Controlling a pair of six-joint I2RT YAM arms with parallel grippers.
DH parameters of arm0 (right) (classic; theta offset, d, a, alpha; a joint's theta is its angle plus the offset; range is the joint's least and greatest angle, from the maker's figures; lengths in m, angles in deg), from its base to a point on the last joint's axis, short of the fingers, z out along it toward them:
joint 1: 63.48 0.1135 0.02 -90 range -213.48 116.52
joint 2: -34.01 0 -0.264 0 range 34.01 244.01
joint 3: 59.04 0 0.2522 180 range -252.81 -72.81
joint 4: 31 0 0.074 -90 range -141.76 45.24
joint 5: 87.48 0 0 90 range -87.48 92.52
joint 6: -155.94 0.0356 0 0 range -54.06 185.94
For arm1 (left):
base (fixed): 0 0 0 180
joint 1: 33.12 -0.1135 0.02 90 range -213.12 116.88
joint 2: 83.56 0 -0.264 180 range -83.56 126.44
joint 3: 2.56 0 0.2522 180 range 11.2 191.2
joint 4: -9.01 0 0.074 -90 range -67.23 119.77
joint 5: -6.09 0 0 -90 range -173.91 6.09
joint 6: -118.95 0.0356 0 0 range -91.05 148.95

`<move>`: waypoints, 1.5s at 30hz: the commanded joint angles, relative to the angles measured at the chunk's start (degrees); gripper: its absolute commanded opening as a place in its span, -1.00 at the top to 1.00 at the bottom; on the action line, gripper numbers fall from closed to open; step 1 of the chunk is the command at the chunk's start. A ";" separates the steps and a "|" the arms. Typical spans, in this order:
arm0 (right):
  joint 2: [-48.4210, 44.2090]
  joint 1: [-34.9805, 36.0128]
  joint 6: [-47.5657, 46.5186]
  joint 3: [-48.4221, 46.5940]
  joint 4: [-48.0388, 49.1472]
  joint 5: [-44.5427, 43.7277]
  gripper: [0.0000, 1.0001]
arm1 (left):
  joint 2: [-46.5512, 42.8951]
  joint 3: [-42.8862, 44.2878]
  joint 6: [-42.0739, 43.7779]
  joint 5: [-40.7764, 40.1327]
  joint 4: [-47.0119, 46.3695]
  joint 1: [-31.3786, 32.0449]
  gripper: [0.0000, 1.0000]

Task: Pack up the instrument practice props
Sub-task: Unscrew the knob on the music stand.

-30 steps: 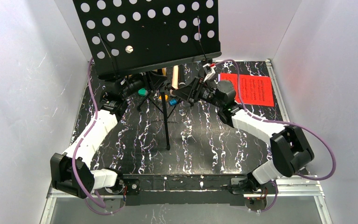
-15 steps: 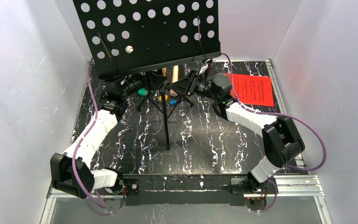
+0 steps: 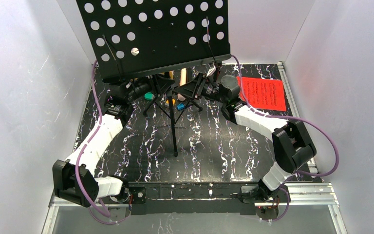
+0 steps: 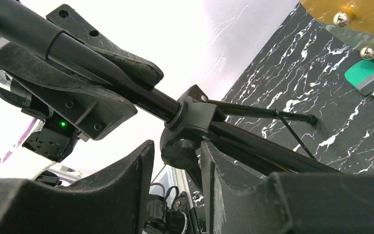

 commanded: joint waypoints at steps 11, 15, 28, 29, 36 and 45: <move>0.31 0.32 -1.60 -3.30 0.09 1.65 0.04 | 1.75 -0.09 -2.31 -0.86 8.70 0.35 1.00; 0.21 0.75 -3.83 -3.57 -1.59 1.06 0.04 | 1.70 -0.15 -2.33 -0.89 8.73 0.35 1.00; -0.62 1.70 -14.31 -3.91 -1.62 -0.83 0.97 | 1.66 -0.06 -2.49 -0.92 8.88 0.35 1.00; -0.78 1.85 -15.82 -3.94 -1.57 -0.59 0.97 | 1.74 -0.07 -2.60 -0.89 8.88 0.35 1.00; -2.98 3.63 -35.79 -3.24 -4.21 0.48 0.97 | 1.76 0.18 -3.05 -1.14 9.22 0.35 1.00; -7.32 8.80 -74.25 1.08 -8.83 -3.53 0.97 | 2.04 0.73 -3.44 -1.48 10.02 0.39 1.00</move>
